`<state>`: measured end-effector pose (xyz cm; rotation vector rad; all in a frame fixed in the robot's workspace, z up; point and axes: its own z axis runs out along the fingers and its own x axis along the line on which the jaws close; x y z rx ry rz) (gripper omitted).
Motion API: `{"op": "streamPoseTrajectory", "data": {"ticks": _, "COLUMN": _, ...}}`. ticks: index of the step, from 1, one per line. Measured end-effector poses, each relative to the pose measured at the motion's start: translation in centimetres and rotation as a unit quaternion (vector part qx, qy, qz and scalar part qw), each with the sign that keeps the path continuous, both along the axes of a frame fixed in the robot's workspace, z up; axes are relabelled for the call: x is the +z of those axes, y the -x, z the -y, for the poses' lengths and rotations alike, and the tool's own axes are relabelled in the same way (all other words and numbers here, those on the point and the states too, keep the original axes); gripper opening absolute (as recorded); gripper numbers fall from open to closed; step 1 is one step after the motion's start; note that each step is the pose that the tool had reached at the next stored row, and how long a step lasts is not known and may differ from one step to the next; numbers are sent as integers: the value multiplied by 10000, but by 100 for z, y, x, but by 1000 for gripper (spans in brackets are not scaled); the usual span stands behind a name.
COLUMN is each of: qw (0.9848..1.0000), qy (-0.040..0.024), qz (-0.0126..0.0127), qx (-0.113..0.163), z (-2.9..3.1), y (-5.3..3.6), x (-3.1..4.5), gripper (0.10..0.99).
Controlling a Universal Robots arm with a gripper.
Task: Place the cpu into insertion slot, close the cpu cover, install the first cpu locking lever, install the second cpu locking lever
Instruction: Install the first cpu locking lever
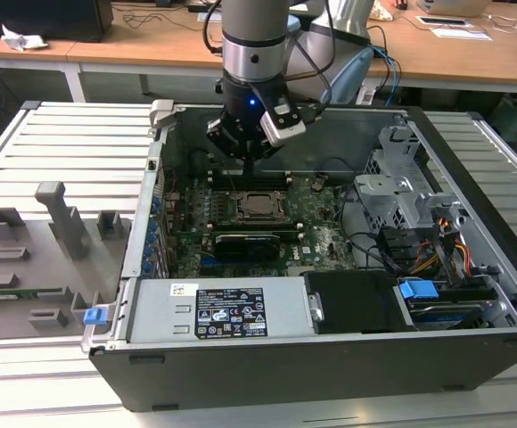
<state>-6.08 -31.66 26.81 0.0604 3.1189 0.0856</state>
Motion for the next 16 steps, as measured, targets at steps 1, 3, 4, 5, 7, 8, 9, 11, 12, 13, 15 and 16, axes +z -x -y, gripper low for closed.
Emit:
{"op": "streamPoseTrajectory", "data": {"ticks": 1, "qw": 10000, "qy": 1, "qz": -1, "qx": 2, "z": 1, "y": 33, "x": -1, "gripper": 106}}
{"op": "streamPoseTrajectory", "data": {"ticks": 3, "qw": 10000, "qy": 0, "qz": 0, "qx": 1, "z": 0, "y": 60, "x": -2, "gripper": 106}}
{"op": "streamPoseTrajectory", "data": {"ticks": 4, "qw": 10000, "qy": 0, "qz": 0, "qx": 1, "z": 0, "y": 84, "x": -3, "gripper": 106}}
{"op": "streamPoseTrajectory", "data": {"ticks": 5, "qw": 10000, "qy": 0, "qz": 0, "qx": 1, "z": 0, "y": 96, "x": -3, "gripper": 106}}
{"op": "streamPoseTrajectory", "data": {"ticks": 7, "qw": 10000, "qy": -1, "qz": 0, "qx": 1, "z": 0, "y": 135, "x": -4, "gripper": 106}}
{"op": "streamPoseTrajectory", "data": {"ticks": 8, "qw": 10000, "qy": 0, "qz": 0, "qx": 1, "z": 0, "y": 147, "x": -4, "gripper": 106}}
{"op": "streamPoseTrajectory", "data": {"ticks": 9, "qw": 10000, "qy": 0, "qz": 0, "qx": 1, "z": 0, "y": 153, "x": -3, "gripper": 106}}
{"op": "streamPoseTrajectory", "data": {"ticks": 11, "qw": 10000, "qy": 0, "qz": 0, "qx": 1, "z": 0, "y": 173, "x": -3, "gripper": 106}}
{"op": "streamPoseTrajectory", "data": {"ticks": 12, "qw": 10000, "qy": 0, "qz": 0, "qx": 1, "z": 0, "y": 181, "x": -4, "gripper": 106}}
{"op": "streamPoseTrajectory", "data": {"ticks": 13, "qw": 10000, "qy": 0, "qz": -1, "qx": 1, "z": 0, "y": 199, "x": -3, "gripper": 106}}
{"op": "streamPoseTrajectory", "data": {"ticks": 15, "qw": 10000, "qy": -3, "qz": 0, "qx": 1, "z": 0, "y": 234, "x": -4, "gripper": 106}}
{"op": "streamPoseTrajectory", "data": {"ticks": 16, "qw": 10000, "qy": -4, "qz": 0, "qx": 1, "z": 0, "y": 247, "x": -5, "gripper": 106}}
